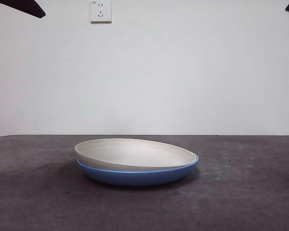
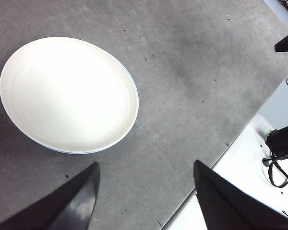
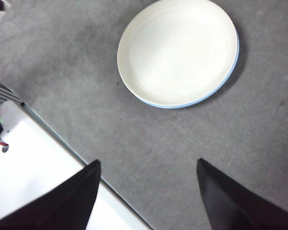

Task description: Pick up the white plate, put it on the blue plate, put it on desk

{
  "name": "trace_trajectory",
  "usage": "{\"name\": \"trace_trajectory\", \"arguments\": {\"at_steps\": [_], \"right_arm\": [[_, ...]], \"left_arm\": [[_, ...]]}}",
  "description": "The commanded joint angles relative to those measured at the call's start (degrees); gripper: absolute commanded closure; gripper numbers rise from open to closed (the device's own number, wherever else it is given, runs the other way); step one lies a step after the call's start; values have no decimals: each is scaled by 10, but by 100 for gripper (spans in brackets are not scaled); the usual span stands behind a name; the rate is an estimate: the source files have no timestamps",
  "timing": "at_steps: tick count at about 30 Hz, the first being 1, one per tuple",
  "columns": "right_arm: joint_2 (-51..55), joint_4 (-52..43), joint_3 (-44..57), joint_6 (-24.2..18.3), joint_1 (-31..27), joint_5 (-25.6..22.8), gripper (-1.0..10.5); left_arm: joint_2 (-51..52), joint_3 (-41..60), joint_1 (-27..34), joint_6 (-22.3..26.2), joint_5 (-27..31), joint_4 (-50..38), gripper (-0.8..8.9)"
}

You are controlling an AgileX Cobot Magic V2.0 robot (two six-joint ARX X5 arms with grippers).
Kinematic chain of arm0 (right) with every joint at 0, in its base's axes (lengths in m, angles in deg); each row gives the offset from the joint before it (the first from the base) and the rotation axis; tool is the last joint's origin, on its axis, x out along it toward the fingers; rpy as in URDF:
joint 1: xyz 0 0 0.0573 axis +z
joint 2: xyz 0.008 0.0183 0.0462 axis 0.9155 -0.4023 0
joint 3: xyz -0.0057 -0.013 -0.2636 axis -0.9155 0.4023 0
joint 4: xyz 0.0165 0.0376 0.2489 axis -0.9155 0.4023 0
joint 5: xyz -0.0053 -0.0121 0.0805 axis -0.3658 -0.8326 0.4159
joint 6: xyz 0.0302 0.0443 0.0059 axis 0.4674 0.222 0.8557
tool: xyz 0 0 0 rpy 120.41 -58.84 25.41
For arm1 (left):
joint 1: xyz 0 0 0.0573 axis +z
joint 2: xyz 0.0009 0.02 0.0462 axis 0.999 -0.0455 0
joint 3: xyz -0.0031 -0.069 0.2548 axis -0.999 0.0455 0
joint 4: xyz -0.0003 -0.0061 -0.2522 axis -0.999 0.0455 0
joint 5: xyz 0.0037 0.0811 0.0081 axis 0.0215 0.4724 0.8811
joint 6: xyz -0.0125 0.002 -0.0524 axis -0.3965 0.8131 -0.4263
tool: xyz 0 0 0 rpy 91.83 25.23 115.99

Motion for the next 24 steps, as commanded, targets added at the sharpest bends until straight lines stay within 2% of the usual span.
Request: {"name": "trace_trajectory", "arguments": {"at_steps": [1,9,11,13,14,24], "right_arm": [[3,-4,-4,-8,4,0,630],[4,-3,-4,-9,4,0,631],[4,-2,-4,-9,4,0,672],[4,0,-4,-13,4,0,831],[4,0,-4,-19,4,1,916],[4,-6,-4,-25,3,0,939]], "left_arm": [[-4,-5,-2,10,-3,-5,502],[-4,-5,-2,10,-3,-5,518],[-4,-5,-2,10,-3,-5,624],[-4,-5,-2,11,-3,-5,771],[-4,-5,-2,10,-3,-5,810],[-4,-5,-2,10,-3,-5,804]]}}
